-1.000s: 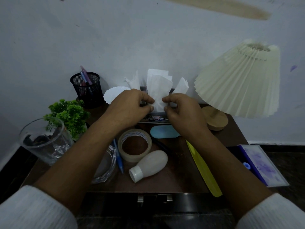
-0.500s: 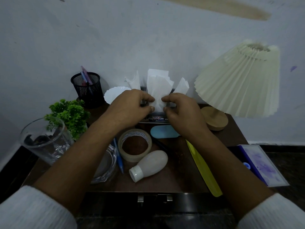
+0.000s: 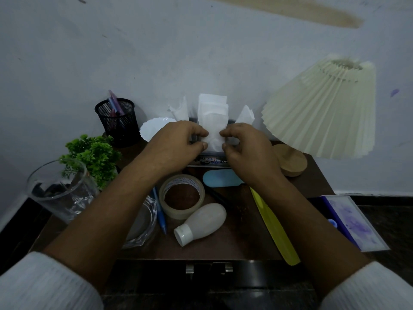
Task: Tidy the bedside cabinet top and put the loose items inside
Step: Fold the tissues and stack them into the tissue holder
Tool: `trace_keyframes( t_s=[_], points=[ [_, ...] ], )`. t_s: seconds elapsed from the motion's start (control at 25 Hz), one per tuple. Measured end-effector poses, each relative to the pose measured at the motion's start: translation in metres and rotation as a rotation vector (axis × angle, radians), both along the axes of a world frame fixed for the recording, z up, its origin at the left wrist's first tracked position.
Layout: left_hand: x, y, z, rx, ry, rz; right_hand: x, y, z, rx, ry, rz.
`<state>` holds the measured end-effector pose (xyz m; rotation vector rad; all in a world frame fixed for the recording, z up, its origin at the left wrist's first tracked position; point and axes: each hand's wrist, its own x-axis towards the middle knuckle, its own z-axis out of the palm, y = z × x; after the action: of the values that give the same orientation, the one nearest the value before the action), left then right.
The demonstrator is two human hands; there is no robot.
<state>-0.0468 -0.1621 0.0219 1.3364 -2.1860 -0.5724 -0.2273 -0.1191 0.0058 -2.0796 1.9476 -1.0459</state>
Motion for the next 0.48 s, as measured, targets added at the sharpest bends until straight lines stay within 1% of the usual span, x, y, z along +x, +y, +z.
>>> trace_keyframes(
  t_s=[0.16, 0.28, 0.4, 0.48],
  points=[
    [0.001, -0.001, -0.001, 0.004, -0.019, 0.003, 0.000, 0.000, -0.002, 0.041, -0.005, 0.003],
    [0.001, 0.002, 0.001, -0.025, -0.004, 0.021, 0.000, 0.002, 0.000, 0.008, -0.019, 0.002],
    [0.005, 0.011, 0.007, -0.102, 0.081, 0.071, -0.002, 0.008, 0.005, -0.052, -0.049, 0.004],
    [0.011, 0.017, 0.011, -0.118, 0.124, 0.124, -0.004, 0.015, 0.006, -0.051, -0.064, 0.011]
  ],
)
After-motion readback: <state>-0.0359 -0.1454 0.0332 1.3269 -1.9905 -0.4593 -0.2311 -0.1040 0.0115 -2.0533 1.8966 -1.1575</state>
